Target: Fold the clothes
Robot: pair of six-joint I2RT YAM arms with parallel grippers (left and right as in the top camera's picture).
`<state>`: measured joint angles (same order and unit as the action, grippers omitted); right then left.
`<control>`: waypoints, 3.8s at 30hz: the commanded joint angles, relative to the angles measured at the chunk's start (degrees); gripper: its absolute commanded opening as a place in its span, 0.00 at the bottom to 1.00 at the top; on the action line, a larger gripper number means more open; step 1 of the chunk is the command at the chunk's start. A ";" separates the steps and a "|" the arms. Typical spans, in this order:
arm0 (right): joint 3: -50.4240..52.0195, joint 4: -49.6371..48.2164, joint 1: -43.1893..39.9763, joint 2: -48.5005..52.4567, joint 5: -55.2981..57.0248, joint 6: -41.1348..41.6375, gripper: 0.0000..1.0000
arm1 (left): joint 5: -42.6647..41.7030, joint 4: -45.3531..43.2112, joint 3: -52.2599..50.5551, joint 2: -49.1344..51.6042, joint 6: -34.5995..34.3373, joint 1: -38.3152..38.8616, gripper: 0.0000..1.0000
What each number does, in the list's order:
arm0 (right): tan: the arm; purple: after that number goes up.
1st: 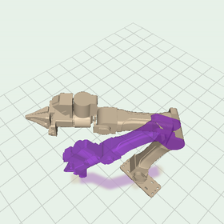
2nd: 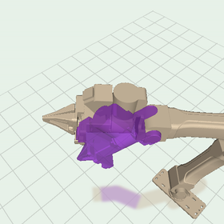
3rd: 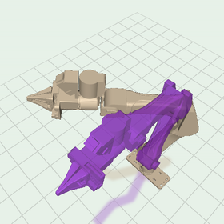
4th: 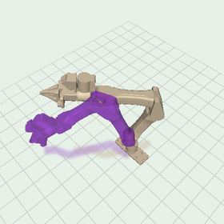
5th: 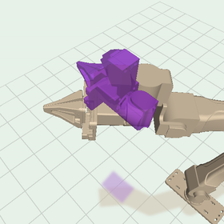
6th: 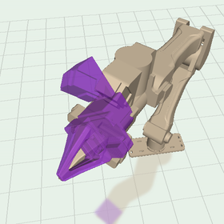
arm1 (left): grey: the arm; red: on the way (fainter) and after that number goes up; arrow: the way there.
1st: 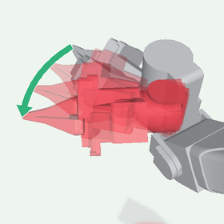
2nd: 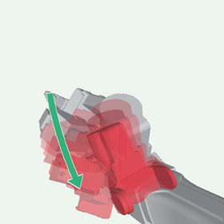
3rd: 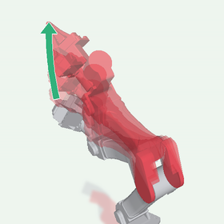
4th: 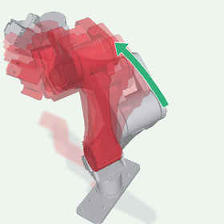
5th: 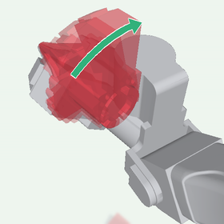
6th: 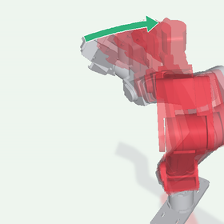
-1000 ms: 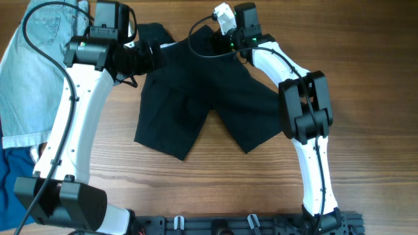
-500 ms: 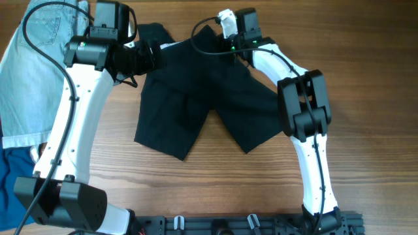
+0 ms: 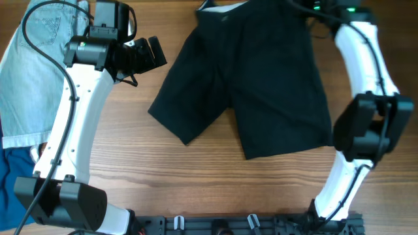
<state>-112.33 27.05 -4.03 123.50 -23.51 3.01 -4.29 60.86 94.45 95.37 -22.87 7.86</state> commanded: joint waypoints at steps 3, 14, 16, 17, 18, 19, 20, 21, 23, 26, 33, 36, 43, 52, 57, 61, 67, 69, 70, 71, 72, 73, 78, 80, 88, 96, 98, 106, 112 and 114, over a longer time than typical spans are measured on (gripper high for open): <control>-0.28 5.53 -4.85 0.00 2.82 6.45 0.04 | 0.55 -0.44 0.17 0.44 -0.31 -0.15 1.00; -0.28 12.07 -9.29 0.00 10.88 5.95 1.00 | 0.55 -1.33 0.17 0.44 -0.31 -0.15 1.00; -0.28 13.64 -9.29 -0.72 9.16 5.44 1.00 | 0.57 -1.33 0.17 0.44 -0.09 -0.15 1.00; -0.28 14.62 -9.27 -1.53 7.23 3.80 1.00 | 0.81 -1.33 0.17 0.44 -0.07 -0.15 1.00; -0.28 16.00 -9.27 -2.80 5.44 2.89 1.00 | 0.98 -1.33 0.17 0.44 -0.07 -0.15 1.00; -0.28 19.39 -9.27 -5.33 4.81 2.97 1.00 | 1.01 -1.51 0.17 0.44 -0.07 -0.15 1.00; -0.28 23.08 -9.27 -7.30 4.81 3.02 1.00 | 1.03 -1.70 0.17 0.44 0.02 -0.15 1.00; -0.28 26.51 -9.27 -8.76 4.83 3.21 1.00 | 1.11 -1.88 0.17 0.44 0.11 -0.15 1.00; -0.28 37.55 -9.16 -11.74 5.53 4.26 1.00 | 1.44 -2.32 0.17 0.44 0.11 -0.17 1.00; -0.26 50.21 -9.16 -13.62 7.43 6.43 1.00 | 1.42 -3.67 0.17 0.44 0.09 -0.26 1.00; 5.68 62.12 -9.05 -27.02 23.74 16.85 1.00 | 1.38 -4.55 0.17 0.44 0.04 -0.26 1.00; 17.51 56.63 -9.05 -34.01 24.41 18.21 1.00 | 1.42 -4.98 0.17 0.44 0.09 -0.26 1.00; 47.25 36.72 -10.43 -35.67 21.88 19.65 1.00 | 1.42 -6.25 0.17 0.44 0.09 -0.26 1.00; 60.74 21.22 -17.97 -34.12 18.10 17.88 0.97 | 1.40 -6.27 0.17 0.44 0.07 -0.26 1.00; 63.12 16.11 -18.34 -33.11 17.49 16.39 0.90 | 1.38 -6.23 0.17 0.44 0.04 -0.26 1.00; 64.89 12.50 -18.34 -31.34 17.49 14.97 0.84 | 1.38 -6.19 0.17 0.44 0.04 -0.26 1.00; 66.29 10.38 -18.34 -30.27 17.49 15.06 0.46 | 1.38 -5.97 0.17 0.44 0.04 -0.26 1.00; 66.29 12.13 -18.34 -30.27 17.51 17.18 0.04 | 1.36 -5.92 0.17 0.44 -0.13 -0.26 1.00; 66.29 13.14 -18.34 -30.34 17.38 18.49 0.04 | 1.09 -5.84 0.17 0.44 -0.13 -0.26 1.00; 66.27 14.36 -18.34 -30.42 16.06 18.82 0.04 | 0.83 -5.75 0.17 0.44 -0.13 -0.26 1.00; 66.27 16.65 -18.34 -30.80 13.79 18.78 0.04 | 0.72 -5.51 0.17 0.44 -0.13 -0.26 1.00; 66.27 18.95 -18.34 -31.28 11.06 18.29 0.04 | 0.72 -5.09 0.17 0.44 -0.13 -0.26 1.00; 66.27 28.68 -18.34 -35.26 6.49 17.29 0.04 | 0.74 -4.72 0.17 0.44 -0.13 -0.26 1.00; 66.27 31.80 -18.34 -37.31 6.03 16.70 0.04 | 0.74 -4.72 0.17 0.44 -0.11 -0.26 1.00; 65.70 36.11 -18.27 -48.68 -2.32 9.81 0.47 | 0.74 -4.76 0.17 0.44 -0.11 -0.26 1.00; 55.17 35.78 -18.27 -54.62 2.73 11.08 0.97 | 0.74 -4.70 0.17 0.44 -0.11 -0.26 1.00; 52.74 30.49 -18.27 -53.02 3.65 11.10 0.99 | 0.74 -4.68 0.17 0.44 -0.11 -0.26 1.00; 40.52 6.91 -18.27 -28.09 4.13 6.60 1.00 | 0.79 -5.46 0.17 0.44 -0.11 -0.26 1.00; 29.92 -6.69 -16.50 -9.55 4.07 6.10 1.00 | 0.74 -6.67 0.17 1.29 -0.15 -0.24 1.00; 29.88 -11.91 -15.80 -6.21 4.26 6.67 1.00 | 0.72 -6.67 0.17 1.95 -0.15 -0.24 1.00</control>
<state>-80.42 20.34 -21.21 112.53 -19.66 9.93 -3.68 54.39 94.45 95.55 -22.87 7.86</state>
